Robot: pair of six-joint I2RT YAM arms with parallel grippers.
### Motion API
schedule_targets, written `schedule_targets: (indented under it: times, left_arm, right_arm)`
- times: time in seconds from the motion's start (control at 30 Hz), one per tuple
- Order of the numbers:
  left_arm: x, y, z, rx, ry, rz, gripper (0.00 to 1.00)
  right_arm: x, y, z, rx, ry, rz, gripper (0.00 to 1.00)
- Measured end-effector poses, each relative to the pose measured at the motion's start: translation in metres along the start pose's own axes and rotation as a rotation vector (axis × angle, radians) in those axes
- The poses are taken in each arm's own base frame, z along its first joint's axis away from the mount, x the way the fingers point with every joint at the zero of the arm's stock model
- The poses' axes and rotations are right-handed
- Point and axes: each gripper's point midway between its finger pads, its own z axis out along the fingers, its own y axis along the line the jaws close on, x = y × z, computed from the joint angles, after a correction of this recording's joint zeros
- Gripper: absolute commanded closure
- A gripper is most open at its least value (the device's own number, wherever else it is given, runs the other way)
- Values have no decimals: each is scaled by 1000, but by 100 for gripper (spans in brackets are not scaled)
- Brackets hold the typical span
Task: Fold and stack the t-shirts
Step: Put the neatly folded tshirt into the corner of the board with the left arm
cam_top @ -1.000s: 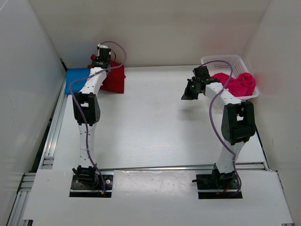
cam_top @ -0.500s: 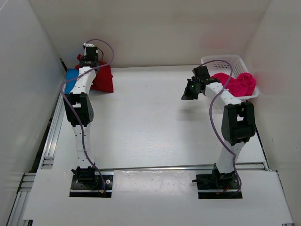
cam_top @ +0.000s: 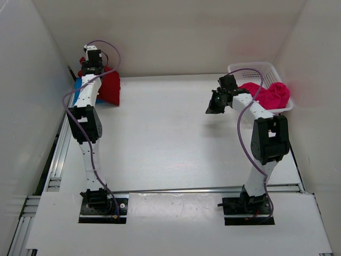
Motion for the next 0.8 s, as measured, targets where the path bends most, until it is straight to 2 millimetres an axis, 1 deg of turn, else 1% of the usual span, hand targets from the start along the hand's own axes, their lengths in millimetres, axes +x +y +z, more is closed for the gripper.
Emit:
schedule_targets:
  times: [0.07, 0.1, 0.13, 0.17, 0.2, 0.23, 0.27, 0.3, 0.33, 0.4, 0.5, 0.6, 0.67, 0.73, 0.8]
  left_arm:
    - [-2, 11, 9, -18, -4, -16, 89]
    - [-3, 16, 15, -29, -7, -26, 86]
    - [-3, 20, 20, -39, -9, -33, 79]
    - [-2, 24, 27, -54, -11, -41, 50]
    - [1, 28, 33, -66, -8, -37, 36]
    - [5, 32, 39, -84, -3, -39, 28]
    - [9, 34, 45, -102, 0, -42, 25]
    - [13, 38, 51, -123, 2, -47, 18]
    - [17, 42, 58, -146, 4, -51, 15]
    - [24, 49, 68, -193, 7, -56, 15]
    - [29, 58, 80, -253, 0, -68, 14]
    - [32, 66, 81, -296, 0, -70, 13]
    - [27, 71, 80, -321, -19, -84, 13]
    - [25, 73, 79, -331, -29, -92, 9]
    - [29, 74, 73, -326, -14, -79, 5]
  right_arm:
    - [1, -1, 0, 3, 6, 1, 99]
    - [2, -1, -1, 4, 8, 2, 99]
    - [2, -1, -1, 5, 9, 0, 98]
    - [2, 0, -1, 4, 10, -3, 98]
    - [3, 1, -1, 3, 12, -7, 98]
    - [2, 1, -2, 4, 14, -8, 98]
    - [2, 2, -3, 4, 15, -10, 97]
    - [1, 4, -3, 1, 14, -15, 97]
    - [-1, 6, -4, -2, 10, -20, 97]
    - [-3, 9, -4, -10, 6, -31, 97]
    - [-2, 12, -4, -15, 10, -37, 97]
    - [-1, 13, -4, -18, 15, -45, 97]
    - [-1, 14, -6, -17, 20, -48, 95]
    - [-4, 16, -10, -15, 20, -53, 91]
    - [-14, 21, -19, -11, 3, -65, 75]
